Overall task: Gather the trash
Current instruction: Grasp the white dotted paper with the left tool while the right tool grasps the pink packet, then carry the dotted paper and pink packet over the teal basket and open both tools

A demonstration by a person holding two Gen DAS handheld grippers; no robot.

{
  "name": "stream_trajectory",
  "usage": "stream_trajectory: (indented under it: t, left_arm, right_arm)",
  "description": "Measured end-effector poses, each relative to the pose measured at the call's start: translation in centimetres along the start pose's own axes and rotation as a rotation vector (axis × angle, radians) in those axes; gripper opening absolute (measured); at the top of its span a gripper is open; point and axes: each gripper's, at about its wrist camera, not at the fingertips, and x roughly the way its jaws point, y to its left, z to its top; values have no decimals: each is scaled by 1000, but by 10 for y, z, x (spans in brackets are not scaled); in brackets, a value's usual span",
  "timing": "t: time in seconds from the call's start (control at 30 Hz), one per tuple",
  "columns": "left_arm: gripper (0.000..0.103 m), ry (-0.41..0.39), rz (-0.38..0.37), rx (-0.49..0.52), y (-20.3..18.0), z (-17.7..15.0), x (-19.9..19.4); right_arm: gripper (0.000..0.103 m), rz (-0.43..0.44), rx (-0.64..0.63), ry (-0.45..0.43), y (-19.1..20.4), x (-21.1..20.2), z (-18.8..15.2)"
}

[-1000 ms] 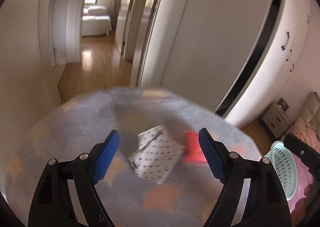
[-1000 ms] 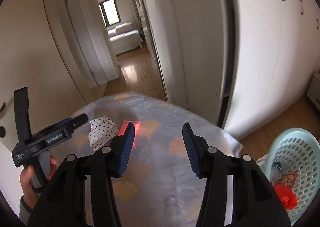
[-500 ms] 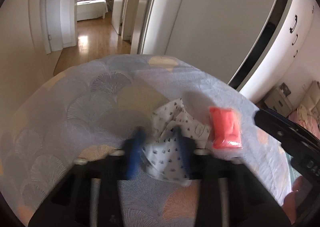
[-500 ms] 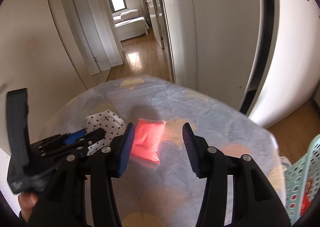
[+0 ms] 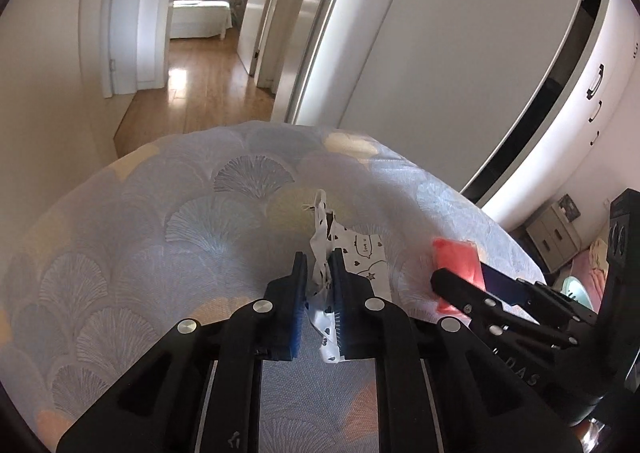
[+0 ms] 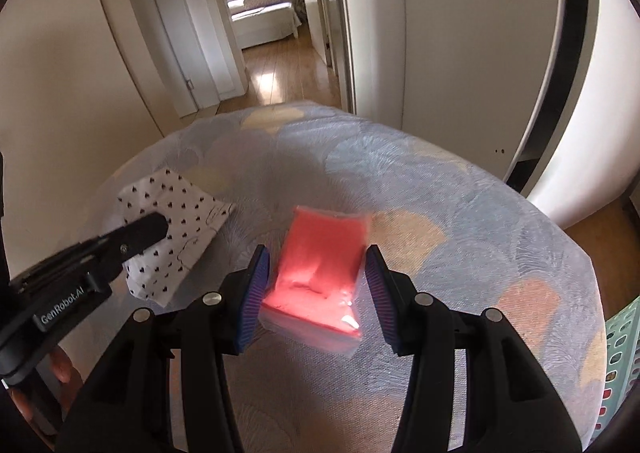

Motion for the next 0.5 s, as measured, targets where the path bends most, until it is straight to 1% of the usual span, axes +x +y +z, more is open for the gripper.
stream_trajectory:
  t: [0.1,0.13,0.27,0.3,0.37,0.43,0.5]
  left_arm:
    - [10,-12,-13,18,-4,3,-2]
    - [10,-21,-30,26,-8,3,-6]
    - [9,-31,-49,77,-35,2,-13]
    - [9,-34,-51,91,-42,1,-16]
    - [9,-41,-46,140,-63,-2,-25]
    - [9,-35,-63,170,-81,-5,-34]
    - [9,-56,-92,214,-105,-8,-48]
  right_arm:
    - [35,3,-10,-17,1,-8,-2]
    - [35,5,-20,-29,1,-14,-4]
    - [35,-15,-69,-91,-2,-52,-13]
    - [35,-29,-80,-113,-8,-68,-18]
    - [35,-49,-85,-136,-17,-86,-25]
    - [35,-49,-44,-145,-39,-110,-36]
    - [35,-59,13,-151,-63,-130,-43]
